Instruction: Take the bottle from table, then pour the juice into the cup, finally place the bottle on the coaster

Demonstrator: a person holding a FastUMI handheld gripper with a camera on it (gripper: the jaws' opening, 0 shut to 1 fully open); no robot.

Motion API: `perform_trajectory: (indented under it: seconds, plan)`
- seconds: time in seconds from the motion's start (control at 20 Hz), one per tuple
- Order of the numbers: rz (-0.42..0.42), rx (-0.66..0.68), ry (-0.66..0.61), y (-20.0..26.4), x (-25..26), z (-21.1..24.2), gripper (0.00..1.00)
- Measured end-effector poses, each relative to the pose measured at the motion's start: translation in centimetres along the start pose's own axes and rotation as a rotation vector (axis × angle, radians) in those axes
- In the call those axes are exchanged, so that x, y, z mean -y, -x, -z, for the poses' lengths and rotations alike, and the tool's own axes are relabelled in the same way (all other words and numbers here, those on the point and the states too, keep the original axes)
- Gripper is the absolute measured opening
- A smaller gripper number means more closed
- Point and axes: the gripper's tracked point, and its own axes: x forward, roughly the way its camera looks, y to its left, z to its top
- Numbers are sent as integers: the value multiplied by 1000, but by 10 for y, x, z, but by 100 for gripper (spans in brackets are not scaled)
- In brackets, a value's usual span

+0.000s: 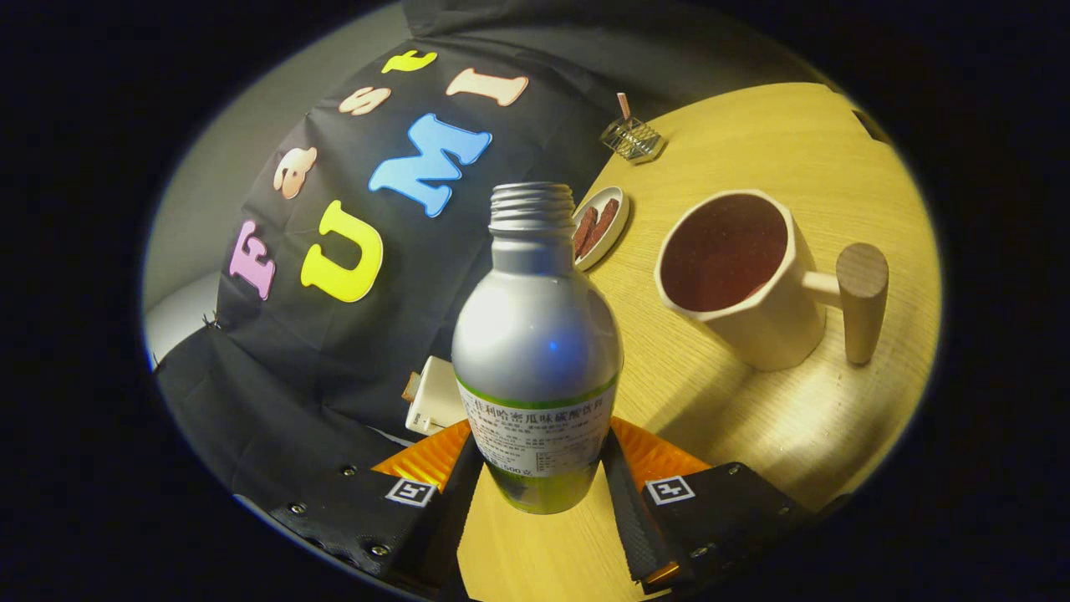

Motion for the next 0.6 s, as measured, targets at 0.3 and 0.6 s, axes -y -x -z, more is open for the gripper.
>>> perform_trajectory:
  seconds: [0.3,0.6]
  plan:
    - [-26,-6,-148,-2,-1,-1,76]
    - [-44,-17,-259,-3,-2,-2,76]
